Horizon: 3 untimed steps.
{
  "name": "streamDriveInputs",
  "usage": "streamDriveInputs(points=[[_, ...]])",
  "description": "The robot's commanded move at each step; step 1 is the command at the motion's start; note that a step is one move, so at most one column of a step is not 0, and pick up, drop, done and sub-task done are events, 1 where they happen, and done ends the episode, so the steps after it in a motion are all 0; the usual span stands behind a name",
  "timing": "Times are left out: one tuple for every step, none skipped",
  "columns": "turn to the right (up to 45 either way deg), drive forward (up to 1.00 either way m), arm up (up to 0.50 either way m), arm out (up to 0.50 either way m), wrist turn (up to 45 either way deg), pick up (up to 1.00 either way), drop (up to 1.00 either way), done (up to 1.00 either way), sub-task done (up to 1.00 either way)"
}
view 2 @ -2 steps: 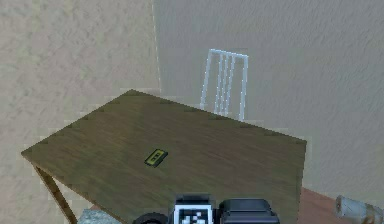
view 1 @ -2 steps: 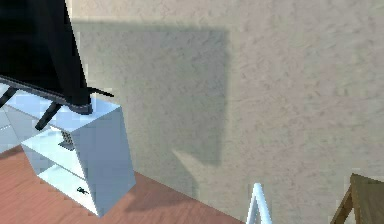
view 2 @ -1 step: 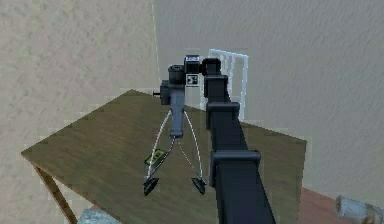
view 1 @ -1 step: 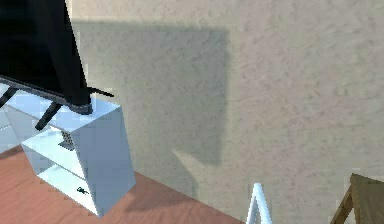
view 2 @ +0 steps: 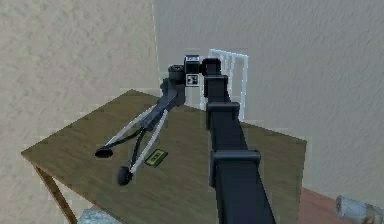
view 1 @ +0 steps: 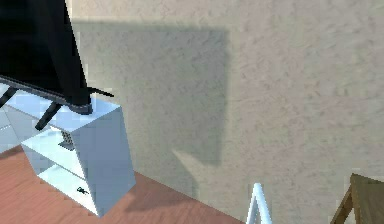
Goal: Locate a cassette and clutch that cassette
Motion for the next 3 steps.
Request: streamDriveInputs(points=[[0.0,0.00,0.00,0.00,45.0,0.00,0.00,0.00,0.00],[0.0,0.00,0.00,0.00,45.0,0.00,0.00,0.00,0.00],[0.0,0.00,0.00,0.00,3.0,0.00,0.00,0.00,0.00]])
